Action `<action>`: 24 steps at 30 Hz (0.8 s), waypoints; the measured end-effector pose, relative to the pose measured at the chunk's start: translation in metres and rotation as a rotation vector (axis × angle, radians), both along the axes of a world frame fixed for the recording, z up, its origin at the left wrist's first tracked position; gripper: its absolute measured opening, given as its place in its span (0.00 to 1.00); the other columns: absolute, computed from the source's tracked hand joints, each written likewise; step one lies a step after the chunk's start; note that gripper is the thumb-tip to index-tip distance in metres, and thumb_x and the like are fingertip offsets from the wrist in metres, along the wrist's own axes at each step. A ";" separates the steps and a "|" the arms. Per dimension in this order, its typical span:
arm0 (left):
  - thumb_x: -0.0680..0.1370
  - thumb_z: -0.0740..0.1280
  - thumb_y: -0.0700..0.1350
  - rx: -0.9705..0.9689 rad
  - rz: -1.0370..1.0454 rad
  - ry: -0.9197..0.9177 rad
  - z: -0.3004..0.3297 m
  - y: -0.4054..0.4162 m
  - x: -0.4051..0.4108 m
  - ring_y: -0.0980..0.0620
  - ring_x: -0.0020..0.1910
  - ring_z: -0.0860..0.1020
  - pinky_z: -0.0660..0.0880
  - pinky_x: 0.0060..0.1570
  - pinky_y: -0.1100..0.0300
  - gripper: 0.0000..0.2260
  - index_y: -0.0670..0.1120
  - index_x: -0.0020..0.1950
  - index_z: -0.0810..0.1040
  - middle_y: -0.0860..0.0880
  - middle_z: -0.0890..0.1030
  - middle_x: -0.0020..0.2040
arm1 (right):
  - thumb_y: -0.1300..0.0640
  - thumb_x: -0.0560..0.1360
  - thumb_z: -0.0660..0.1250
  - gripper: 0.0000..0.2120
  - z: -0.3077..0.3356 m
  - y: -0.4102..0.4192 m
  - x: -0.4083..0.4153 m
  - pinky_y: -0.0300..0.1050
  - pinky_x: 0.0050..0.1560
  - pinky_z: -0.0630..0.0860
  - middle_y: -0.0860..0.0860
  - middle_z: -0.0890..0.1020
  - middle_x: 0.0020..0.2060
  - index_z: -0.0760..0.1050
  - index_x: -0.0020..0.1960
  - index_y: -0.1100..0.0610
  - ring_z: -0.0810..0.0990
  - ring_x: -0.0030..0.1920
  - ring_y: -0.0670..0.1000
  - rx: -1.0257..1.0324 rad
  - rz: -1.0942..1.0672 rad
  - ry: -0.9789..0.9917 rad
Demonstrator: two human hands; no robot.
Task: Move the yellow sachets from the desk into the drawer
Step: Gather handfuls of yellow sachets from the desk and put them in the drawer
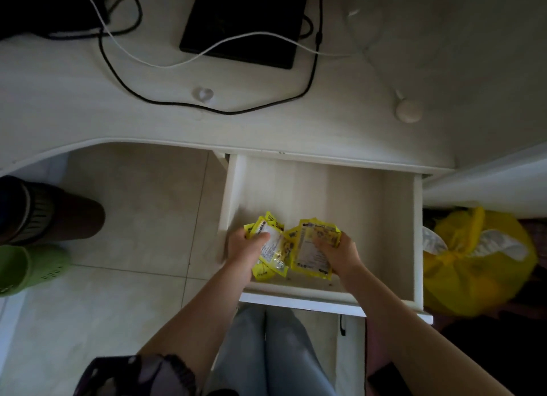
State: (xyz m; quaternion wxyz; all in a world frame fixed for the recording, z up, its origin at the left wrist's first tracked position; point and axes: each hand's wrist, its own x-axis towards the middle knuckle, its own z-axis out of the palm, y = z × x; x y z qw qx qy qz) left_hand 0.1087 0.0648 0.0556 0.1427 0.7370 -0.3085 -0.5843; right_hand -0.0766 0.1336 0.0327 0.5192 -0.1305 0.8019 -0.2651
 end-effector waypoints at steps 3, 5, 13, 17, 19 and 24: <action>0.71 0.73 0.41 0.092 -0.008 -0.037 -0.082 -0.016 -0.025 0.48 0.38 0.76 0.71 0.38 0.58 0.09 0.39 0.48 0.79 0.43 0.79 0.41 | 0.52 0.70 0.74 0.18 -0.092 -0.011 -0.015 0.59 0.48 0.82 0.56 0.84 0.47 0.76 0.56 0.58 0.84 0.46 0.56 0.091 -0.004 -0.074; 0.72 0.72 0.39 0.102 -0.038 -0.040 -0.086 -0.015 -0.019 0.48 0.38 0.76 0.71 0.37 0.59 0.07 0.41 0.49 0.79 0.44 0.80 0.41 | 0.53 0.70 0.74 0.17 -0.098 -0.008 -0.009 0.60 0.48 0.82 0.56 0.84 0.47 0.77 0.56 0.58 0.84 0.47 0.57 0.099 -0.025 -0.098; 0.74 0.68 0.36 0.097 -0.237 -0.092 -0.092 -0.027 -0.016 0.50 0.38 0.75 0.69 0.35 0.62 0.07 0.43 0.50 0.79 0.44 0.80 0.43 | 0.56 0.71 0.73 0.15 -0.096 -0.011 -0.008 0.46 0.40 0.82 0.55 0.84 0.45 0.77 0.56 0.58 0.84 0.44 0.53 0.106 0.026 -0.095; 0.73 0.68 0.37 0.083 -0.367 -0.138 -0.088 -0.029 -0.016 0.49 0.46 0.79 0.73 0.39 0.61 0.13 0.44 0.57 0.77 0.45 0.81 0.49 | 0.60 0.72 0.70 0.10 -0.095 -0.011 -0.012 0.53 0.46 0.82 0.56 0.83 0.45 0.76 0.53 0.58 0.83 0.46 0.56 0.169 0.127 -0.040; 0.73 0.67 0.36 0.062 -0.414 -0.153 -0.082 -0.027 -0.015 0.50 0.45 0.79 0.73 0.36 0.61 0.14 0.45 0.58 0.77 0.48 0.80 0.46 | 0.59 0.73 0.68 0.11 -0.091 -0.012 -0.013 0.55 0.49 0.82 0.55 0.83 0.45 0.76 0.55 0.57 0.83 0.46 0.56 0.192 0.190 -0.001; 0.75 0.66 0.37 0.030 -0.496 -0.191 -0.059 -0.021 -0.011 0.50 0.49 0.76 0.72 0.37 0.63 0.23 0.47 0.70 0.68 0.49 0.76 0.55 | 0.57 0.73 0.66 0.21 -0.065 -0.017 -0.019 0.51 0.50 0.79 0.57 0.81 0.54 0.71 0.66 0.58 0.80 0.53 0.58 0.204 0.307 0.091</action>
